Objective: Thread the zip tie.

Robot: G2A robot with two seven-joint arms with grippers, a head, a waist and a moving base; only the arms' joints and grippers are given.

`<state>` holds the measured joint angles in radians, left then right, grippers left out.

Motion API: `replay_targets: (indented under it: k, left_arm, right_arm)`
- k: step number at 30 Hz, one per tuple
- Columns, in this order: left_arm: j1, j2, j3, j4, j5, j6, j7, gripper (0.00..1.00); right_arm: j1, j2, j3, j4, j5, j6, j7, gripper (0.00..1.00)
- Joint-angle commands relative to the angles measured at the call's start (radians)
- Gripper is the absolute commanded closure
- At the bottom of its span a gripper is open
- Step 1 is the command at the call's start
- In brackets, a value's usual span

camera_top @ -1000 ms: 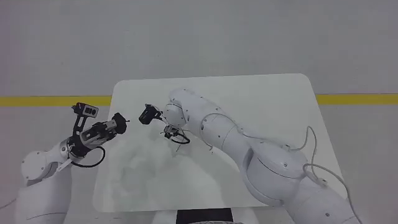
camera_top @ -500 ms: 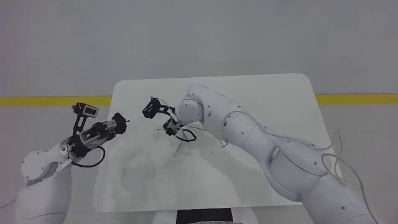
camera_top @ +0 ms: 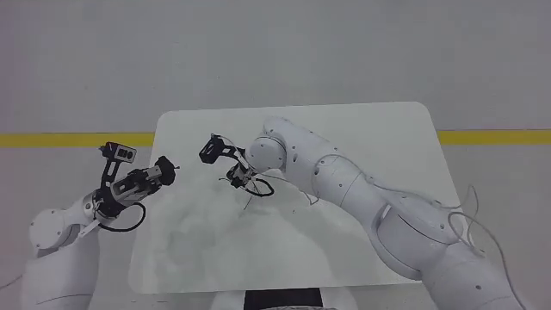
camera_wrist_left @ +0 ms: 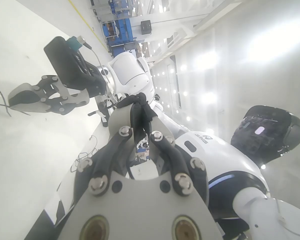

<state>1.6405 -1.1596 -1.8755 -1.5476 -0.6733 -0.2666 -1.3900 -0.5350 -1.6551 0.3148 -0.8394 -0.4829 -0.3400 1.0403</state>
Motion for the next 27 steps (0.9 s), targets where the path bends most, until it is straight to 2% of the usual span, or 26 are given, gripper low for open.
replay_targets:
  k: [1, 5, 8, 11, 15, 20, 23, 27]
  left_arm:
    - [0.000, 0.000, 0.000, 0.000, 0.000, 0.000, 0.000, 1.00]
    - [0.000, 0.000, 0.000, 0.000, 0.000, 0.000, 0.000, 1.00]
    - [0.000, 0.000, 0.000, 0.000, 0.000, 0.000, 0.000, 1.00]
    - [0.000, 0.000, 0.000, 0.000, 0.000, 0.000, 0.000, 1.00]
    - [0.000, 0.000, 0.000, 0.000, 0.000, 0.000, 0.000, 1.00]
    - [0.000, 0.000, 0.000, 0.000, 0.000, 0.000, 0.000, 1.00]
    - [0.000, 0.000, 0.000, 0.000, 0.000, 0.000, 0.000, 1.00]
    - [0.000, 0.000, 0.000, 0.000, 0.000, 0.000, 0.000, 1.00]
  right_arm:
    - [-0.008, 0.002, 0.004, -0.001, -0.003, 0.003, -0.020, 1.00]
    - [-0.024, 0.027, 0.046, -0.014, 0.014, 0.000, -0.047, 1.00]
    - [-0.047, 0.064, 0.086, -0.056, 0.030, 0.000, -0.050, 1.00]
    - [-0.085, 0.115, 0.136, -0.125, 0.037, 0.000, -0.051, 1.00]
    - [-0.154, 0.189, 0.216, -0.250, 0.037, 0.000, -0.038, 1.00]
    - [-0.267, 0.281, 0.338, -0.449, 0.051, 0.000, -0.032, 1.00]
    - [-0.325, 0.321, 0.395, -0.547, 0.059, 0.000, -0.047, 1.00]
    - [-0.385, 0.349, 0.449, -0.625, 0.070, 0.000, -0.139, 1.00]
